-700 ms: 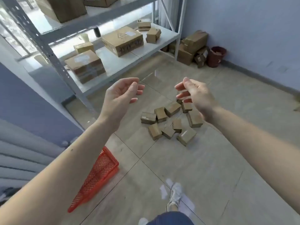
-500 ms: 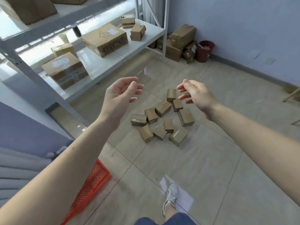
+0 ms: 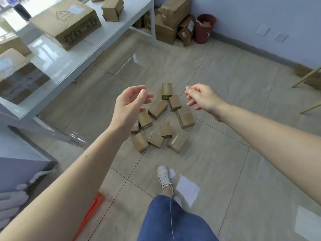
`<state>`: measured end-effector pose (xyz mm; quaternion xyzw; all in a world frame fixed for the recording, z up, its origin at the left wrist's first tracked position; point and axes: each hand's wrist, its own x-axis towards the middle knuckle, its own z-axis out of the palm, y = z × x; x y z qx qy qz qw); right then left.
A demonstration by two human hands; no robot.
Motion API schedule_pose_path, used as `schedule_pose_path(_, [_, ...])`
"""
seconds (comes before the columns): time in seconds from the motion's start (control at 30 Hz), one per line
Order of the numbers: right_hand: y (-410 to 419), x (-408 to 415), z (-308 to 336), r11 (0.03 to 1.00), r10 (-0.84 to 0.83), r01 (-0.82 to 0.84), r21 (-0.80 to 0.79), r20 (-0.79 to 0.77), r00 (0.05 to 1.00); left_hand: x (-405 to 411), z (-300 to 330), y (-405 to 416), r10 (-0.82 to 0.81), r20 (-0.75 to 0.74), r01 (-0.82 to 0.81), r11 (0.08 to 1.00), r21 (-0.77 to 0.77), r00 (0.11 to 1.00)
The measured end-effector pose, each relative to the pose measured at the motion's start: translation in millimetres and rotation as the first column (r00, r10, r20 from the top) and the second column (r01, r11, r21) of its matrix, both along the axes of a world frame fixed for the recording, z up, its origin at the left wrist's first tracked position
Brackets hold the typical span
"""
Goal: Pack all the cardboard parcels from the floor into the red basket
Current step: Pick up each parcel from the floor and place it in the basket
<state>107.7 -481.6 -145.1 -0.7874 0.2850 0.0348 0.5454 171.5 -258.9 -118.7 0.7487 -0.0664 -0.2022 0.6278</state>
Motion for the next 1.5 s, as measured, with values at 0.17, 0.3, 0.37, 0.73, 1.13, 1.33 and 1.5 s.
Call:
schedule_pose_path(0.17, [-45.9, 50.4, -37.9, 0.999, -0.041, 0.041, 0.002, -0.069, 0.997, 50.2, -45.3, -41.1, 0.007, -0.1, -0.006, 1.0, 0.012, 0.995])
schedule_pose_path(0.3, [-79.2, 81.2, -82.8, 0.998, -0.059, 0.058, -0.009, -0.142, 0.988, 82.9, -87.6, -68.4, 0.01, -0.156, -0.003, 0.999, 0.044, 0.988])
schedule_pose_path(0.37, [-91.3, 91.9, -105.0, 0.998, -0.059, 0.057, -0.013, -0.187, 0.981, 95.1, -110.2, -80.2, 0.022, -0.177, -0.012, 0.998, 0.06, 0.984])
schedule_pose_path(0.73, [-147.9, 139.4, -247.0, 0.994, 0.109, -0.111, 0.014, -0.341, 0.934, 108.4, -269.7, -138.2, 0.196, -0.294, -0.143, 0.971, 0.192, 0.936])
schedule_pose_path(1.13, [-157.7, 111.7, -511.2, 0.939, 0.276, -0.344, 0.006, -0.61, 0.743, 52.3, -543.0, -164.8, 0.362, -0.605, -0.15, 0.916, 0.372, 0.709])
schedule_pose_path(1.33, [-151.2, 95.6, -626.0, 0.911, 0.344, -0.409, 0.06, -0.658, 0.67, 18.6, -671.8, -171.6, 0.453, -0.724, -0.19, 0.888, 0.419, 0.52])
schedule_pose_path(1.5, [-147.6, 86.8, -688.1, 0.92, 0.34, -0.38, 0.098, -0.684, 0.646, -1.3, -735.1, -184.0, 0.468, -0.756, -0.188, 0.882, 0.432, 0.458])
